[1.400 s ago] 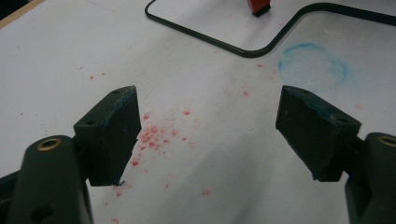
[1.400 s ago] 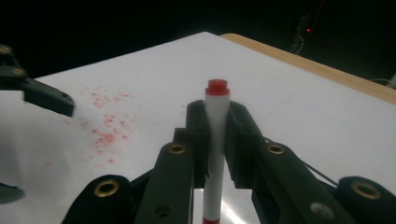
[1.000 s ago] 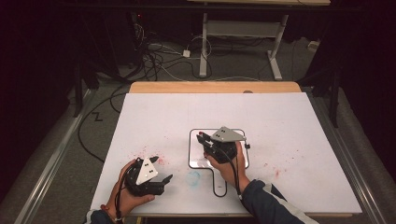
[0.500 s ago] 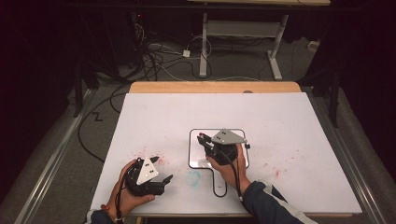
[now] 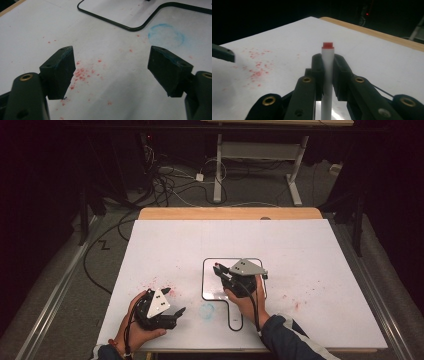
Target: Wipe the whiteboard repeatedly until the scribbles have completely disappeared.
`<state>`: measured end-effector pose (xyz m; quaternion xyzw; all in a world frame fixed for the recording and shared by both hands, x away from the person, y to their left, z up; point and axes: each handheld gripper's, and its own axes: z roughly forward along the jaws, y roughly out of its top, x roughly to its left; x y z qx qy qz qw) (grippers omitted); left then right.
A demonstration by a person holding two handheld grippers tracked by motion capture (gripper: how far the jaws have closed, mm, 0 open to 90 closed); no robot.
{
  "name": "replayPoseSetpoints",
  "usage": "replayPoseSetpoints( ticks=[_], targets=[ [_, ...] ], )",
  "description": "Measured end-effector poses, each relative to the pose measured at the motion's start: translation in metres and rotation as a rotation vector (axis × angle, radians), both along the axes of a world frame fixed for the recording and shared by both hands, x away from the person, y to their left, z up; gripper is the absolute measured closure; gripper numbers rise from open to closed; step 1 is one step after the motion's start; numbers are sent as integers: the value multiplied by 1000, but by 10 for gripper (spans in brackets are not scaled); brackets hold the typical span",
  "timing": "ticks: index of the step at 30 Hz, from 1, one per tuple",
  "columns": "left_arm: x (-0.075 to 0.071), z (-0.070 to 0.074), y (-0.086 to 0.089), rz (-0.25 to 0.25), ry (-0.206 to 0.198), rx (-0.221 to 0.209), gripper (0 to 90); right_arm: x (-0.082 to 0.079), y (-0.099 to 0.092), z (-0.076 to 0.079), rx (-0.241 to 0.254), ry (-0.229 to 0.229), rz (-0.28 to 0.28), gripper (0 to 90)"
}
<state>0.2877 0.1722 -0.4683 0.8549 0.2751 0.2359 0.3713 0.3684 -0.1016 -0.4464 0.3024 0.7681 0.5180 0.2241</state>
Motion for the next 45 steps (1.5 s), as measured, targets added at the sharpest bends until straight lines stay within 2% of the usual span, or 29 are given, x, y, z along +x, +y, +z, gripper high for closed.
replayPoseSetpoints(
  ticks=[3, 6, 7, 9, 15, 16, 18, 21, 25, 28, 29, 32, 33, 38, 40, 44, 45],
  targets=[
    [0, 0, 1, 0, -10, 1, 214, 2, -1, 1, -27, -17, -9, 814],
    [0, 0, 2, 2, -9, 1, 213, 13, -15, 2, 6, 11, -67, 815],
    [0, 0, 2, 1, -10, 0, 214, 16, -18, 2, 8, 7, -82, 814],
    [0, 0, 2, 2, -10, 1, 213, 19, -19, 1, 24, 19, -90, 814],
    [0, 0, 1, 0, -10, 3, 214, 10, 7, -1, 35, 28, -1, 815],
    [0, 0, 0, 1, 1, -3, 213, 8, 12, -1, 37, 35, 14, 814],
    [0, 0, 1, -2, -9, 1, 214, 7, 22, -1, 36, 34, 38, 814],
    [-1, 0, 2, 1, 0, -7, 214, 5, 31, -2, 34, 42, 57, 814],
    [-1, 1, 4, 2, -13, -9, 214, 6, 31, -1, 19, 46, 46, 815],
    [-2, 1, 4, 2, -14, -9, 213, 6, 27, 0, -27, 24, 20, 814],
    [-3, 1, 3, 4, -3, -11, 213, 6, 25, 0, -31, 24, 21, 814],
    [-2, 1, 3, 2, -13, -5, 214, 5, 22, -2, -15, 35, 30, 814],
    [-2, 0, 2, 4, -1, -8, 213, 4, 23, -3, -15, 32, 36, 814],
    [-1, 1, 2, -1, -10, -4, 213, 3, 33, -5, -11, 32, 71, 815],
    [0, 0, 2, 0, 3, -8, 214, 6, 33, -4, -12, 14, 61, 814],
    [1, 0, 4, 1, -4, -14, 214, 21, 25, -2, -4, 25, 11, 814],
    [1, -1, 4, 3, 6, -17, 213, 24, 24, -2, -1, 33, 1, 814]
  ],
)
